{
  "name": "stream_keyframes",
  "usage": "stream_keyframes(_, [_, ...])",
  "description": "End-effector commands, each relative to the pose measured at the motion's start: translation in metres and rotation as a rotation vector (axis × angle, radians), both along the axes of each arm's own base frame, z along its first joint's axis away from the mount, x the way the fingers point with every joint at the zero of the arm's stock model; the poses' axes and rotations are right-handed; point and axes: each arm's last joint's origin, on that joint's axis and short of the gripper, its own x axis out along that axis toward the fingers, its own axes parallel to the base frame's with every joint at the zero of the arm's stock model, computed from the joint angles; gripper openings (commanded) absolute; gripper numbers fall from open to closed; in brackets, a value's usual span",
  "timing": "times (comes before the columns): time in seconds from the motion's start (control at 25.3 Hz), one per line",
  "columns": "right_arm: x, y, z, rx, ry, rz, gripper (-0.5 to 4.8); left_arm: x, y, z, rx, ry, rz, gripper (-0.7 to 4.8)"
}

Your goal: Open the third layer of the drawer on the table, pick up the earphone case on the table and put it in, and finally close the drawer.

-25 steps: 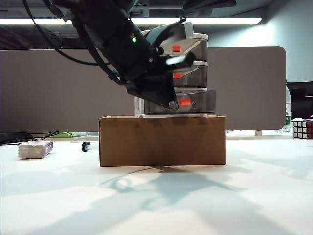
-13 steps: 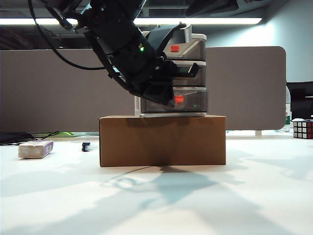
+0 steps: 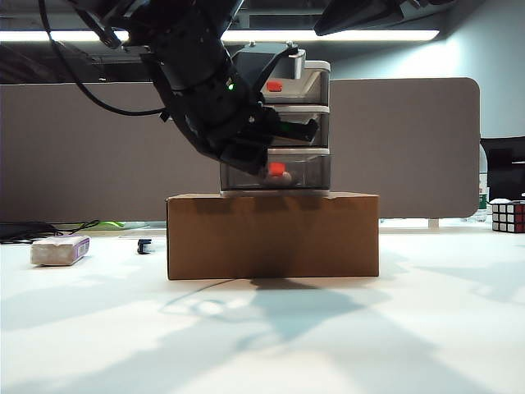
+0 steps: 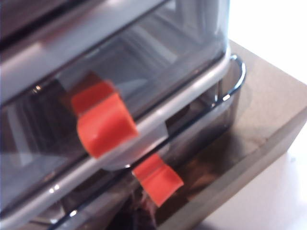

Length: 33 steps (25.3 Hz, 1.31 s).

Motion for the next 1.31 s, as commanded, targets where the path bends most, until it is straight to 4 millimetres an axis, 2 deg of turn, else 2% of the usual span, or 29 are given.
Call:
stream_keyframes(0.04, [-0.002, -0.001, 0.002, -0.011, -0.005, 0.005, -0.06, -0.009, 0.001, -0.002, 0.039, 0.067, -0.036, -0.06])
stream_keyframes(0.12, [-0.007, -0.002, 0.005, -0.030, -0.016, 0.014, -0.06, -0.017, 0.006, -0.003, 0.039, 0.098, -0.072, -0.06])
stream_keyframes(0.2, [-0.014, -0.005, 0.010, -0.024, -0.038, 0.011, -0.06, -0.033, 0.015, -0.002, 0.010, 0.098, -0.086, -0.06])
stream_keyframes(0.32, [-0.030, -0.014, 0.023, -0.029, -0.070, -0.040, -0.06, -0.059, 0.042, 0.011, -0.049, 0.055, -0.075, -0.06])
stream_keyframes(0.4, [-0.053, -0.024, 0.033, -0.026, -0.093, -0.060, -0.06, -0.088, 0.074, 0.027, -0.127, -0.010, -0.074, -0.06])
stream_keyframes(0.44, [-0.069, -0.032, 0.035, -0.011, -0.116, -0.068, -0.06, -0.109, 0.098, 0.036, -0.180, -0.069, -0.079, -0.06])
stream_keyframes(0.51, [-0.087, -0.039, 0.030, 0.018, -0.124, -0.076, -0.06, -0.128, 0.119, 0.040, -0.234, -0.128, -0.085, -0.06])
stream_keyframes(0.55, [-0.105, -0.047, 0.020, 0.050, -0.124, -0.084, -0.06, -0.146, 0.138, 0.039, -0.286, -0.178, -0.087, -0.06])
stream_keyframes(0.63, [-0.128, -0.058, 0.000, 0.092, -0.127, -0.139, -0.06, -0.165, 0.158, 0.032, -0.365, -0.240, -0.084, -0.06])
stream_keyframes(0.87, [-0.166, -0.078, -0.054, 0.136, -0.187, -0.253, -0.06, -0.188, 0.189, 0.000, -0.469, -0.336, 0.036, -0.06])
stream_keyframes(0.95, [-0.174, -0.081, -0.074, 0.144, -0.207, -0.272, -0.06, -0.191, 0.194, -0.010, -0.487, -0.352, 0.041, -0.06])
stream_keyframes(1.11, [-0.184, -0.086, -0.108, 0.171, -0.231, -0.293, -0.06, -0.188, 0.189, -0.024, -0.452, -0.304, 0.041, -0.06])
stream_keyframes(1.27, [-0.187, -0.087, -0.138, 0.237, -0.192, -0.335, -0.06, -0.186, 0.188, -0.031, -0.428, -0.303, 0.041, -0.06])
stream_keyframes(1.31, [-0.184, -0.085, -0.151, 0.234, -0.157, -0.319, -0.06, -0.185, 0.187, -0.034, -0.422, -0.316, 0.042, -0.06])
